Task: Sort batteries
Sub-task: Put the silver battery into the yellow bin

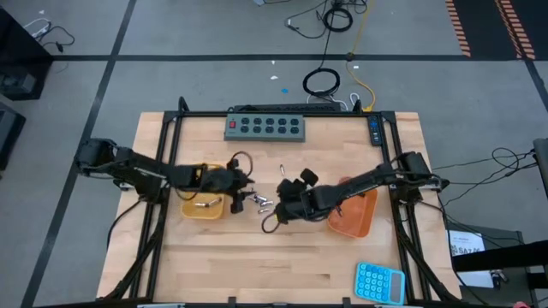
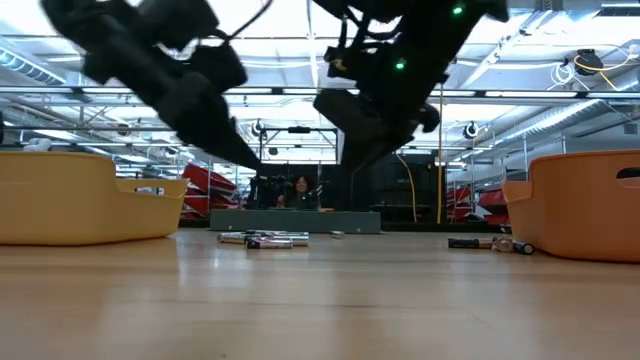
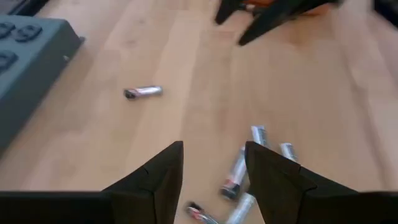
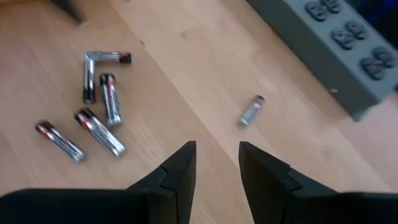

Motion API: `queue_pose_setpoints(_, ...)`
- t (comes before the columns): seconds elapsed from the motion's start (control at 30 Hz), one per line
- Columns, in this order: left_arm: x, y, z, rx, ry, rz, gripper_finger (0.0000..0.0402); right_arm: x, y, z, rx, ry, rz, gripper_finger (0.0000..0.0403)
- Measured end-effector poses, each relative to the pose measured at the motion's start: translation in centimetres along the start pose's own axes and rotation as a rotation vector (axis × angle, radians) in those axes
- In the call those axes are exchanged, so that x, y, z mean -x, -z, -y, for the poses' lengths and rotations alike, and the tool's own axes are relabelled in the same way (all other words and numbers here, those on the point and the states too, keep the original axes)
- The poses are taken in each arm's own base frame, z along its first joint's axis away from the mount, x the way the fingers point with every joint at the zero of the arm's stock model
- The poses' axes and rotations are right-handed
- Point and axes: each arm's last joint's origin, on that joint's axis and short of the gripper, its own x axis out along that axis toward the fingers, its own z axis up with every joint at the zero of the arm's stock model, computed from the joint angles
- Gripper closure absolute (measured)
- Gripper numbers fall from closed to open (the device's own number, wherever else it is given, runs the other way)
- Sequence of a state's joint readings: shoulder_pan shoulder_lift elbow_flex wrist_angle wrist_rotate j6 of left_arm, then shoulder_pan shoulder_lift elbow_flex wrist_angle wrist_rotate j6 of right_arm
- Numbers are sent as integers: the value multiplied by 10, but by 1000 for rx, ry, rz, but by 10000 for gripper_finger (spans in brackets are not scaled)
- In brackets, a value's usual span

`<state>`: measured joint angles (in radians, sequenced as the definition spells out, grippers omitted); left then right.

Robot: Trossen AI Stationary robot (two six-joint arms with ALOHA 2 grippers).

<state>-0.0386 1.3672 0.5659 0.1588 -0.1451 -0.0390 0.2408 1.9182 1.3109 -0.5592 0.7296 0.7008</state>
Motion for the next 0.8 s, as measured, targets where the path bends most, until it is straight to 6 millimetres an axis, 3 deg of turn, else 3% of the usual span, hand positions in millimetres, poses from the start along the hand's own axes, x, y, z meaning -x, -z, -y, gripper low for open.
queue_pose_setpoints(0.23, -22, -20, -23, -115, 60, -47, 219, 21, 15, -11, 27, 89, 101, 289)
queue_pose_setpoints(0.43, -52, -29, -40, -163, 90, -140, 219, 46, 32, -29, 55, 68, 185, 289)
queue_pose_setpoints(0.63, -75, -49, -56, -108, 64, -195, 219, 51, 40, -30, 49, 92, 221, 289)
queue_pose_setpoints(0.8, -85, -56, -58, -97, 80, -241, 219, 47, 72, -23, 66, 141, 244, 289)
